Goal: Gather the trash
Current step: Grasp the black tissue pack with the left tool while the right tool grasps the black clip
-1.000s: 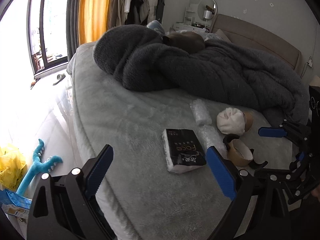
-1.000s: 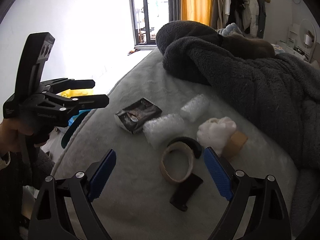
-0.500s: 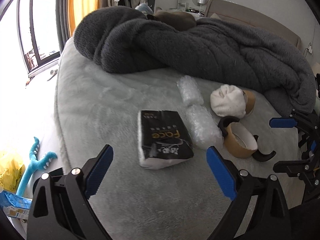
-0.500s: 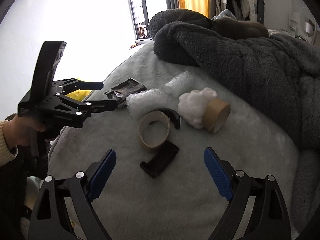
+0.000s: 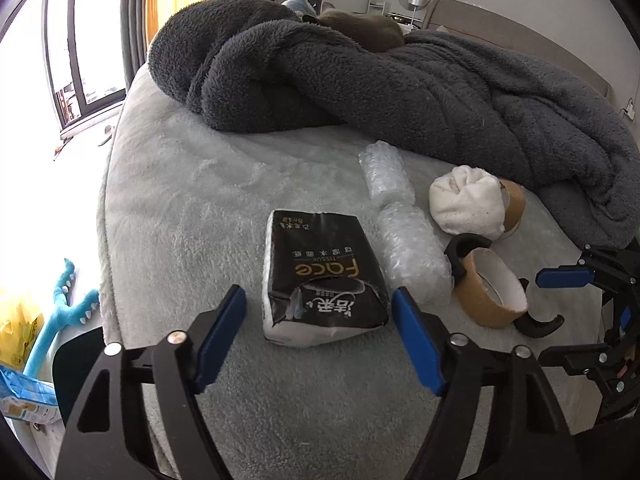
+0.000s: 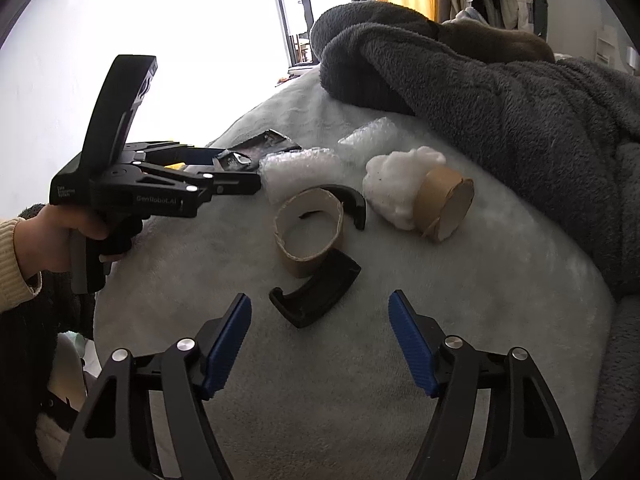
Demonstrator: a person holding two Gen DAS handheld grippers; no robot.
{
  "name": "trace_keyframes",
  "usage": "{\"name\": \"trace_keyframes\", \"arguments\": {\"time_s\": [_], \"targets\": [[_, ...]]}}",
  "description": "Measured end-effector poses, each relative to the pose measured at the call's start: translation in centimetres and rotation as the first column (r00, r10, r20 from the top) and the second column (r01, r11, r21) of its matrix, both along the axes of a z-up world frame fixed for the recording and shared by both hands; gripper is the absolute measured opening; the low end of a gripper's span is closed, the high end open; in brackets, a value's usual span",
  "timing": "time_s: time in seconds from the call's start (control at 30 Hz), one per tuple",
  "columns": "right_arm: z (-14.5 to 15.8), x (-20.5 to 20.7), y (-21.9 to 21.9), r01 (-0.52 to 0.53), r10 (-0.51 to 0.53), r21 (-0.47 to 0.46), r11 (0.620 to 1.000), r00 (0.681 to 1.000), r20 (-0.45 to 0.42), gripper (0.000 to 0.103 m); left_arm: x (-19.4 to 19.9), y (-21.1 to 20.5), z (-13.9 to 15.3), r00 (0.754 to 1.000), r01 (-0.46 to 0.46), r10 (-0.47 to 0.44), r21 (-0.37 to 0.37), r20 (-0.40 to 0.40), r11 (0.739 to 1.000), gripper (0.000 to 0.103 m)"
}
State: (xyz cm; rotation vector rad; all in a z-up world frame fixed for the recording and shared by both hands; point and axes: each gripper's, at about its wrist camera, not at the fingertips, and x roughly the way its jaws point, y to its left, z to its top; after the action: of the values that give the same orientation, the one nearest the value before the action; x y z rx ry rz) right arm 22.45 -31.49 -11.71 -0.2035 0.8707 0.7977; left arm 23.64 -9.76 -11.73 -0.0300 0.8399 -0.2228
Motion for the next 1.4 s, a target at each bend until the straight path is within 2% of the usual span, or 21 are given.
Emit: {"name": "trace_keyframes", "arguments": {"time_s": [0.07,0.23,0.33,0.5,0.87,0.9,1.07,1.17,1.2,1.4], "targets": [[0.0,0.2,-0.1,0.002,-0.002,0.004,1.0,1.0,-0.002,0.068,0.2,0.1,-0.1,1.0,-0.002,0.002,-0.005,-0.004,1.0,0.073],[-0.1,0.7,-0.2,0.002,-0.002,0.018,1.0,1.0,-0.016,0.06,0.2,-0.1,-0.1,1.0,0.001,-0.001,0.013,-0.003,1.0,0.058],[-0.1,0.7,0.2,-0.009,0.009,0.009,1.0,1.0,-0.016,0.057,0.3,0.2,0.1,1.0,-0.002,0.002,0.001,0.001,1.0,0.056],[-0.1,0.6,0.6,-0.016,0.016,-0.002,1.0,1.0,-0.008,0.051,0.0,0.4,0.3,1.0,0.001,-0.001,-0.004,0.011,1.0,0.055],[-0.4,1.6,1.1,-0.021,0.021,0.001,1.0,1.0,-0.019,0.045,-0.4,1.5,1.3,0.999,-0.008,0.01,-0.036,0.037,0.999,0.055],[-0.4,1.7,1.3,-0.022,0.022,-0.004,1.0,1.0,-0.018,0.041,-0.5,1.6,1.4,0.999,-0.008,0.009,-0.04,0.039,0.999,0.055],[-0.4,1.9,1.8,-0.026,0.026,-0.019,0.999,1.0,-0.018,0.039,-0.6,2.0,1.5,0.999,-0.009,0.011,-0.042,0.041,0.999,0.055],[0.1,1.9,1.7,-0.021,0.02,-0.044,0.999,1.0,-0.003,0.034,-0.7,2.5,1.7,0.999,-0.013,0.015,-0.043,0.048,0.999,0.055],[0.3,1.9,1.6,-0.016,0.016,-0.053,0.998,1.0,0.005,0.021,-0.8,2.6,1.8,0.999,-0.013,0.015,-0.043,0.052,0.999,0.055],[-0.2,2.4,1.7,0.013,-0.013,-0.116,0.993,1.0,-0.001,0.021,-0.9,3.3,2.4,0.998,-0.012,0.015,-0.044,0.064,0.999,0.055]]}}
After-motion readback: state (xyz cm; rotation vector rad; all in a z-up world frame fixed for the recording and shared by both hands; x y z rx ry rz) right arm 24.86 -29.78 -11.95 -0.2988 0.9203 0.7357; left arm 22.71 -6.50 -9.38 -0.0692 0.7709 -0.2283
